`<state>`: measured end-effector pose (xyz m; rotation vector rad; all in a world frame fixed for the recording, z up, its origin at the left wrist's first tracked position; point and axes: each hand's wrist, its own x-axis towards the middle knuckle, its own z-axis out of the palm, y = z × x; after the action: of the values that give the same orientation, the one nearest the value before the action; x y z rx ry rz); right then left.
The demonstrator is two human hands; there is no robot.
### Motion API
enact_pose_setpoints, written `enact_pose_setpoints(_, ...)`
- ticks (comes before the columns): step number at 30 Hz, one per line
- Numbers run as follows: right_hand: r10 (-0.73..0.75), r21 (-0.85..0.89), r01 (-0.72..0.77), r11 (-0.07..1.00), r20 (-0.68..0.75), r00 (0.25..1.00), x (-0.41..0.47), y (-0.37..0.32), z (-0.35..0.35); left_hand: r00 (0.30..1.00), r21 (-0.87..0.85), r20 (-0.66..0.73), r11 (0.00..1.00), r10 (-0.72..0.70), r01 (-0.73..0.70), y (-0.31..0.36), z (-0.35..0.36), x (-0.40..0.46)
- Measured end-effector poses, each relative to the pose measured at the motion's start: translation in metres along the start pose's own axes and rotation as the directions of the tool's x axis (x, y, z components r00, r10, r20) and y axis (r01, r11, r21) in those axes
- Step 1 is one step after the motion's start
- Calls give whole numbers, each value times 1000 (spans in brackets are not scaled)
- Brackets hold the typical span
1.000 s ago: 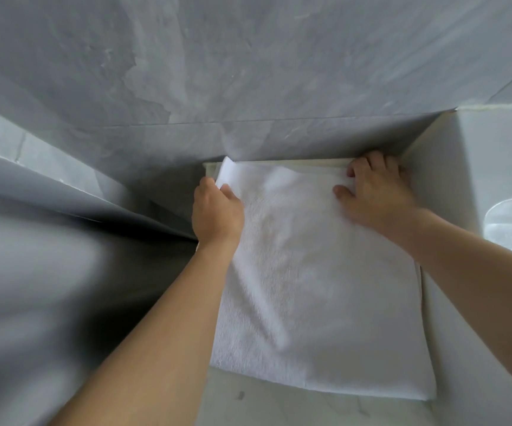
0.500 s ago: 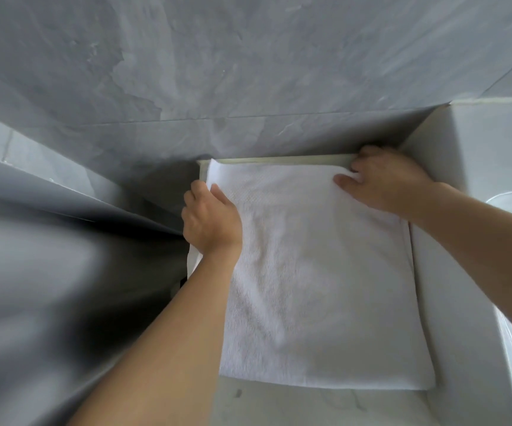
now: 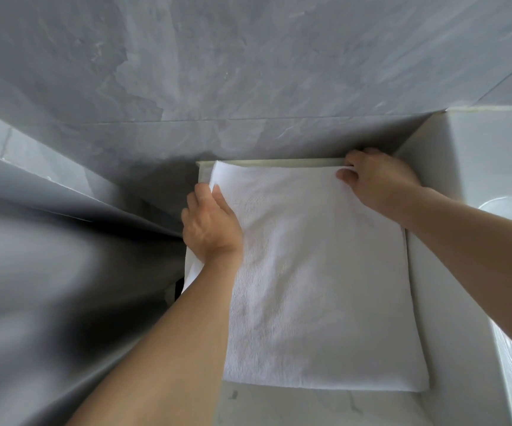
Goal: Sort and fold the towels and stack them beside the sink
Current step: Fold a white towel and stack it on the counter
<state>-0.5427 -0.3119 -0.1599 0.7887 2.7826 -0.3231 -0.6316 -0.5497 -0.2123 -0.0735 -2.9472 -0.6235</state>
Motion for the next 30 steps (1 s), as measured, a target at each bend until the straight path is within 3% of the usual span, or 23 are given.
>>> enact_pose_setpoints(7, -78, -29, 79, 996, 42, 996, -1, 6, -7, 994, 83, 84, 993, 76, -83, -3, -2, 9)
enact_pose_setpoints(12, 9, 287, -75, 955, 227, 974, -1, 4, -17, 986, 79, 153, 994, 65, -78, -3, -5, 17)
enact_pose_setpoints(14, 11, 309, -75, 948, 204, 979, -2, 4, -21, 986, 70, 150, 994, 67, -78, -3, -6, 17)
enact_pose_setpoints(19, -85, -55, 83, 995, -48, 995, -5, 7, -11, 990, 56, 93, 992, 109, -114, -5, -7, 10)
enact_pose_setpoints(24, -137, -448, 131, 884, 19, 990, -2, 2, 2, 992, 39, 43, 992, 121, -123, -7, -4, 7)
enact_pose_setpoints(27, -136, -486, 102, 868, -35, 990, -1, -1, 8, 993, 30, 22, 993, 117, -118, -6, -3, 8)
enact_pose_setpoints(30, -162, -317, 73, 945, -263, 951, -9, -11, 20, 995, 15, 8, 995, 101, -101, -7, -1, 8)
